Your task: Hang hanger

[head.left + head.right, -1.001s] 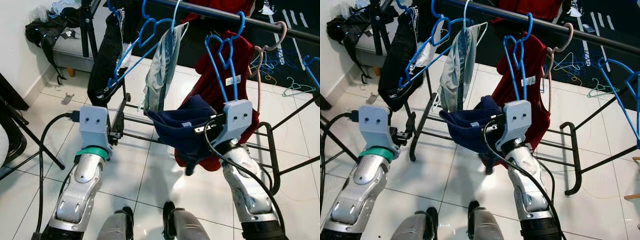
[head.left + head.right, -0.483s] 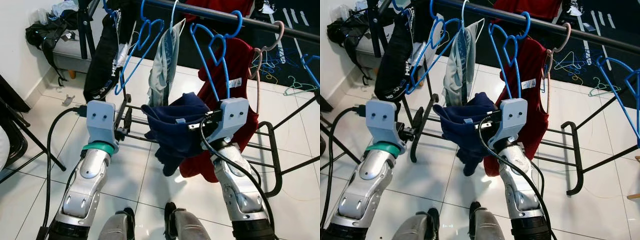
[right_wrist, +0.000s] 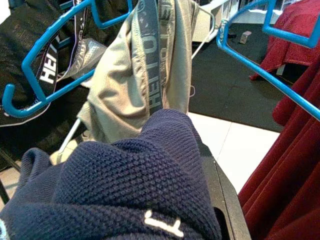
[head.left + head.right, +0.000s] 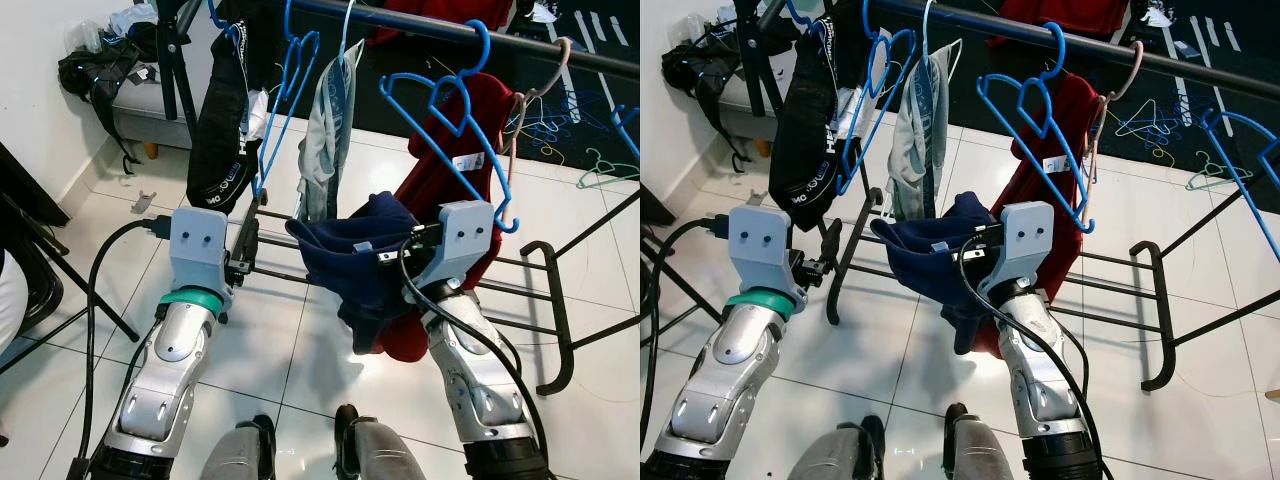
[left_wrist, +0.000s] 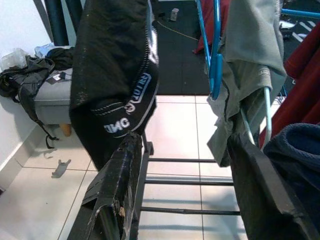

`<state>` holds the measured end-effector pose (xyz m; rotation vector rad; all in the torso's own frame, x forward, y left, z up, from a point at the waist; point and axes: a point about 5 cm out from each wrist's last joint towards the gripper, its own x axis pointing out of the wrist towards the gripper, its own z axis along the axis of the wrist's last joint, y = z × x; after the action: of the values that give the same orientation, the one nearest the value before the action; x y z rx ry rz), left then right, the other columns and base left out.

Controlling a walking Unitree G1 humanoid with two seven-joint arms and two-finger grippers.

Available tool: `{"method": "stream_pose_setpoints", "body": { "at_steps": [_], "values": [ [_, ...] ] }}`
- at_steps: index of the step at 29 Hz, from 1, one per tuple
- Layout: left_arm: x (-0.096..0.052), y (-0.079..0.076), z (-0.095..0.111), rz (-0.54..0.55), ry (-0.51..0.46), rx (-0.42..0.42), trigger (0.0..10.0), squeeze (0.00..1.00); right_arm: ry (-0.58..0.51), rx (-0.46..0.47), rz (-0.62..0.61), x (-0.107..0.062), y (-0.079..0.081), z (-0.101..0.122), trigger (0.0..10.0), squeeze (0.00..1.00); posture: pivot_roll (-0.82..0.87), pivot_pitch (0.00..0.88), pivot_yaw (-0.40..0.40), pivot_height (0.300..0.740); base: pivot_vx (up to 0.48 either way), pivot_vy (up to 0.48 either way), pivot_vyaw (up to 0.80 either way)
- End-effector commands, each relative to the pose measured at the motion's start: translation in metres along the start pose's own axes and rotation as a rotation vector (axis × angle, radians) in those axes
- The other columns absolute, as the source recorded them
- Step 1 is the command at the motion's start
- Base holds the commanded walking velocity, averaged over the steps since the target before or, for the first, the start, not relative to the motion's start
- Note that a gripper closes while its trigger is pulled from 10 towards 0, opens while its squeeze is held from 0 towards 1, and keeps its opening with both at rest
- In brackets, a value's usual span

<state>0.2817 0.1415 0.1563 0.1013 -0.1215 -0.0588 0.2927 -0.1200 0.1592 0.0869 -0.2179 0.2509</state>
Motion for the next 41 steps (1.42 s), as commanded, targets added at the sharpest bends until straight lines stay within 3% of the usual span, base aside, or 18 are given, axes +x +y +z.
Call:
{"method": "stream_pose_setpoints", "body": {
  "at_steps": [1,22,33,38,39,41],
  "values": [
    [-0.003,-0.001,-0.008,-0.005,0.027,0.007,10.0,0.00,0.000,0.004,-0.008,-0.002,0.000,-0.003,10.0,0.00,-0.06,0.121,0.035,0.740,-0.398,0.000,0.00],
    [-0.003,-0.002,-0.009,-0.011,0.024,0.003,10.0,0.00,-0.003,-0.047,-0.004,0.004,-0.003,-0.001,10.0,0.00,-0.06,0.107,0.038,0.740,-0.406,0.000,0.00],
    [-0.004,-0.007,-0.012,-0.058,0.077,0.025,10.0,0.00,0.005,-0.080,-0.035,0.008,-0.010,-0.001,10.0,0.00,-0.05,0.105,0.039,0.740,0.000,0.000,0.78],
    [-0.007,-0.007,-0.017,-0.077,0.137,0.046,10.0,0.00,0.057,-0.126,-0.075,0.009,-0.024,-0.015,10.0,0.00,-0.05,0.096,0.043,0.740,0.000,0.000,0.78],
    [-0.003,-0.002,-0.021,-0.051,0.147,0.074,10.0,0.00,0.094,-0.161,-0.097,0.007,-0.034,-0.025,10.0,0.00,-0.04,0.080,0.043,0.740,0.000,0.000,0.77],
    [-0.003,-0.002,-0.021,-0.051,0.147,0.074,10.0,0.00,0.094,-0.161,-0.097,0.007,-0.034,-0.025,10.0,0.00,-0.04,0.080,0.043,0.740,0.000,0.000,0.77]
  ]
}}
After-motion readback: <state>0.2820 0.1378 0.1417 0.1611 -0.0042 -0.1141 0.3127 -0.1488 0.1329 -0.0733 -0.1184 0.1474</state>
